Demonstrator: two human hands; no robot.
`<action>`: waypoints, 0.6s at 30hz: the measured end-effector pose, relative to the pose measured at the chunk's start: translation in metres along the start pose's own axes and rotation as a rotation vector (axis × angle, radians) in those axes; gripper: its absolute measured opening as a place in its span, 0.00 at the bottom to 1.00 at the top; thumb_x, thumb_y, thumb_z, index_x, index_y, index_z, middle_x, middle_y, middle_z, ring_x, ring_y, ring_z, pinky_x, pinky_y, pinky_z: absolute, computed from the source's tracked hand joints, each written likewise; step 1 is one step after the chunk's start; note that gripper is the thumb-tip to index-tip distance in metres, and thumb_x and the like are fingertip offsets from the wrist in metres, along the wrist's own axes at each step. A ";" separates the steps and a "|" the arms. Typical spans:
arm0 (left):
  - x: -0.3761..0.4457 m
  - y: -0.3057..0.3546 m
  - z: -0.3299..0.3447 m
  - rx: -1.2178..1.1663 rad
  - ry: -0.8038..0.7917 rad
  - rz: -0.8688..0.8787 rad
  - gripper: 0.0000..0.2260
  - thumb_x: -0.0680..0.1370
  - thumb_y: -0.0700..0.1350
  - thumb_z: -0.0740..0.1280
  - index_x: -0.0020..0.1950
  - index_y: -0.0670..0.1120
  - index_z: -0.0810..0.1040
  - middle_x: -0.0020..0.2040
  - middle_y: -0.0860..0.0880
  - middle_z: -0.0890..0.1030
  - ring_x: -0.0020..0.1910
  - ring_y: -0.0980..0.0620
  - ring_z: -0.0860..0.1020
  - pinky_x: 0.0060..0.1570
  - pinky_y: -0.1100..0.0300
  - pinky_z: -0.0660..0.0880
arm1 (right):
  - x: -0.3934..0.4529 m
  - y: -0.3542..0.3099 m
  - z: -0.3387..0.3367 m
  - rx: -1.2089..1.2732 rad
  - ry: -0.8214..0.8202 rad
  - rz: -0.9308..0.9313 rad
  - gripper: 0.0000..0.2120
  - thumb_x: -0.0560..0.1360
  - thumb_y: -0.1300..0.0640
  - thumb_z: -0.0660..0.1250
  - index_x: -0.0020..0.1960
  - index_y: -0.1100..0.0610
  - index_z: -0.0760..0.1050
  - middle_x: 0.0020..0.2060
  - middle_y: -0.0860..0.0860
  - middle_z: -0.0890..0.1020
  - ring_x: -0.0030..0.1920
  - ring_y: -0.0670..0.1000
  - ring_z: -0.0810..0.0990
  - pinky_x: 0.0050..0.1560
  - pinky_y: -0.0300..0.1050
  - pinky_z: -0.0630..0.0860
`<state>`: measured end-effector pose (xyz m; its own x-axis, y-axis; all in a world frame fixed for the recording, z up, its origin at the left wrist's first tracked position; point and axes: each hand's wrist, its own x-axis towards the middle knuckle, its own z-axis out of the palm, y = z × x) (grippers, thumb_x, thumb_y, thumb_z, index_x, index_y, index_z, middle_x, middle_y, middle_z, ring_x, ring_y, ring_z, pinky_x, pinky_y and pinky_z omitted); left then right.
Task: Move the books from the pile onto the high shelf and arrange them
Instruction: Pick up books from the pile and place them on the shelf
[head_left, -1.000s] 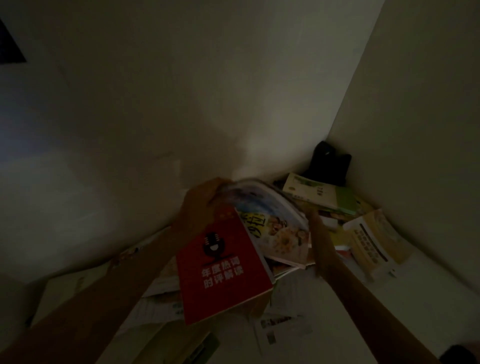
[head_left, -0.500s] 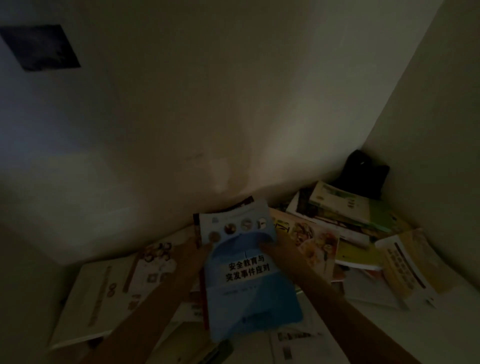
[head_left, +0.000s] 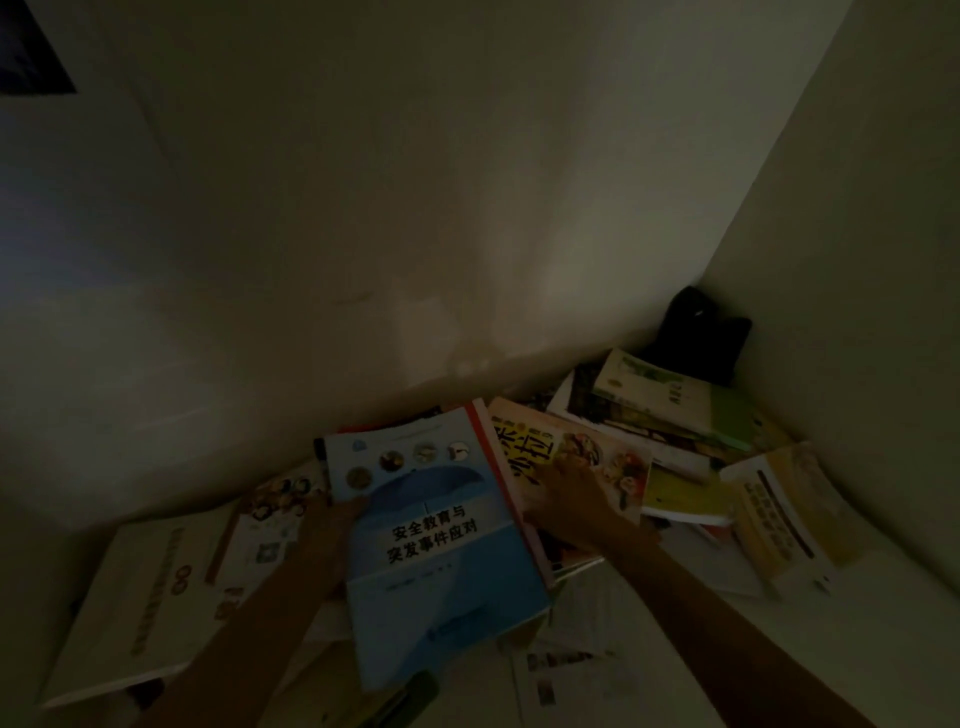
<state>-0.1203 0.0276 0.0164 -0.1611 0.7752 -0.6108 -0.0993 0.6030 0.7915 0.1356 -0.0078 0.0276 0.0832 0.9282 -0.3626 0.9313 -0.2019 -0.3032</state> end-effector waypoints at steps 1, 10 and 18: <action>-0.001 0.002 -0.005 0.005 -0.003 0.026 0.08 0.80 0.33 0.57 0.55 0.34 0.74 0.58 0.37 0.74 0.46 0.37 0.74 0.45 0.54 0.73 | -0.004 0.007 -0.001 -0.051 -0.057 -0.019 0.34 0.74 0.41 0.64 0.74 0.53 0.56 0.74 0.56 0.56 0.73 0.59 0.55 0.71 0.51 0.56; 0.000 -0.003 -0.024 -0.094 -0.082 0.021 0.08 0.81 0.38 0.57 0.52 0.42 0.75 0.48 0.37 0.76 0.40 0.45 0.73 0.35 0.55 0.75 | -0.018 0.066 0.000 -0.288 -0.191 -0.292 0.53 0.51 0.18 0.27 0.70 0.43 0.28 0.76 0.54 0.41 0.76 0.59 0.41 0.75 0.57 0.47; -0.002 -0.007 -0.003 -0.030 -0.070 0.021 0.14 0.82 0.35 0.51 0.65 0.33 0.67 0.60 0.41 0.71 0.55 0.36 0.71 0.58 0.45 0.67 | -0.022 0.068 -0.002 -0.281 -0.153 -0.260 0.56 0.57 0.20 0.29 0.77 0.52 0.44 0.76 0.50 0.43 0.76 0.54 0.43 0.74 0.52 0.47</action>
<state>-0.1227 0.0216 0.0121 -0.0942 0.7997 -0.5930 -0.1266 0.5812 0.8039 0.1974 -0.0418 0.0167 -0.2019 0.8757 -0.4385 0.9766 0.1465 -0.1572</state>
